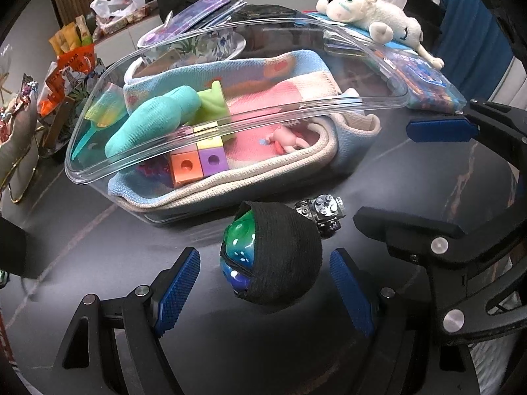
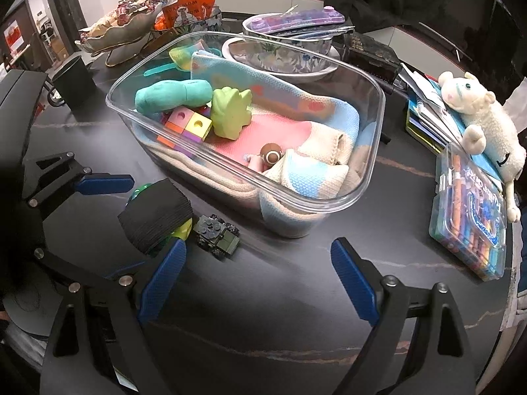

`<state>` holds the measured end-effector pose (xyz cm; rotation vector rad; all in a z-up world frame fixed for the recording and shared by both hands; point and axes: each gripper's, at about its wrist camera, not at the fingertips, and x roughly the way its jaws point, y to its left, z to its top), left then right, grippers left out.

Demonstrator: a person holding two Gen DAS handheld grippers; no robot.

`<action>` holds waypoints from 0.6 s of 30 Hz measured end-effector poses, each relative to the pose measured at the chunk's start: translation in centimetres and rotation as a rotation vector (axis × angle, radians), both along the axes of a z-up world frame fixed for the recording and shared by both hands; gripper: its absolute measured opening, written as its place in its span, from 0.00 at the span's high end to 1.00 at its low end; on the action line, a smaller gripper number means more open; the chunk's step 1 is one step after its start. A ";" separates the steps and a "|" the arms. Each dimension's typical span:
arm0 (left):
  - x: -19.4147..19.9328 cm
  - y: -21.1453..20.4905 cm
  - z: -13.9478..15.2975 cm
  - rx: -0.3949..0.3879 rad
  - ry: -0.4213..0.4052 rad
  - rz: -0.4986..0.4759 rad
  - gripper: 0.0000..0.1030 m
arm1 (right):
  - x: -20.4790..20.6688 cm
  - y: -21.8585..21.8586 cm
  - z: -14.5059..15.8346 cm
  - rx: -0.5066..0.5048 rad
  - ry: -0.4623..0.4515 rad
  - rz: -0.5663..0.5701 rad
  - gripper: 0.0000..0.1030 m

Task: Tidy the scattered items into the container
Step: 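Lower the left tool and close it on the black ball with green dome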

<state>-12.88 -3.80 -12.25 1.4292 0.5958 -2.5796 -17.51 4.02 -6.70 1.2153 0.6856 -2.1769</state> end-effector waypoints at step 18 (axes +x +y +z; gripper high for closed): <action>0.1 -0.5 -1.6 -0.005 -0.008 0.013 0.24 | -1.0 -0.5 -1.7 -0.018 -0.024 -0.039 0.17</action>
